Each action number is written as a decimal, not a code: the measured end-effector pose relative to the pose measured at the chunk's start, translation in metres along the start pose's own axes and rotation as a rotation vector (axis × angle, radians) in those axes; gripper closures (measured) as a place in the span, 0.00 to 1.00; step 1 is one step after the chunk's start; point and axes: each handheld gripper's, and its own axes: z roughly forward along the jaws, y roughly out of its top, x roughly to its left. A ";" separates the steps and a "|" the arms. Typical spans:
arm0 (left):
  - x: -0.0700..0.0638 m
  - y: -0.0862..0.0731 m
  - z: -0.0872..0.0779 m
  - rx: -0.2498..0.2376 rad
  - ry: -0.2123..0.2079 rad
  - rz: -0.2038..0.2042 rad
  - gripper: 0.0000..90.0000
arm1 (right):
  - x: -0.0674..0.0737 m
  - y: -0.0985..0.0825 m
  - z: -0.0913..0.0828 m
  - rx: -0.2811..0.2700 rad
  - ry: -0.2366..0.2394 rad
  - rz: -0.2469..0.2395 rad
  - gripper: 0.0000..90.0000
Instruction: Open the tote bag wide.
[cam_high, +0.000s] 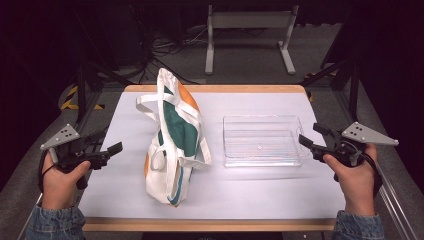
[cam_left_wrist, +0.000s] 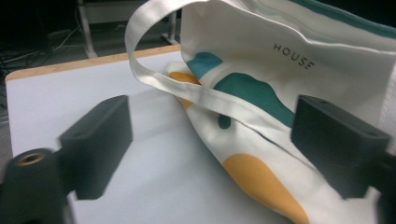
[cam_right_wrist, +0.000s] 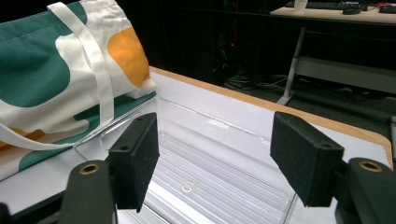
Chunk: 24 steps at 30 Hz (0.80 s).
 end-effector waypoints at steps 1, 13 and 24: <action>-0.001 0.000 -0.001 -0.009 -0.015 0.002 0.09 | 0.000 0.000 0.000 0.002 0.000 0.001 0.36; -0.018 0.012 -0.013 -0.061 -0.007 0.082 0.23 | 0.012 0.004 0.007 0.000 0.067 0.001 0.42; -0.040 0.021 -0.012 -0.037 -0.031 0.151 0.21 | 0.056 0.036 0.036 -0.007 0.193 -0.033 0.36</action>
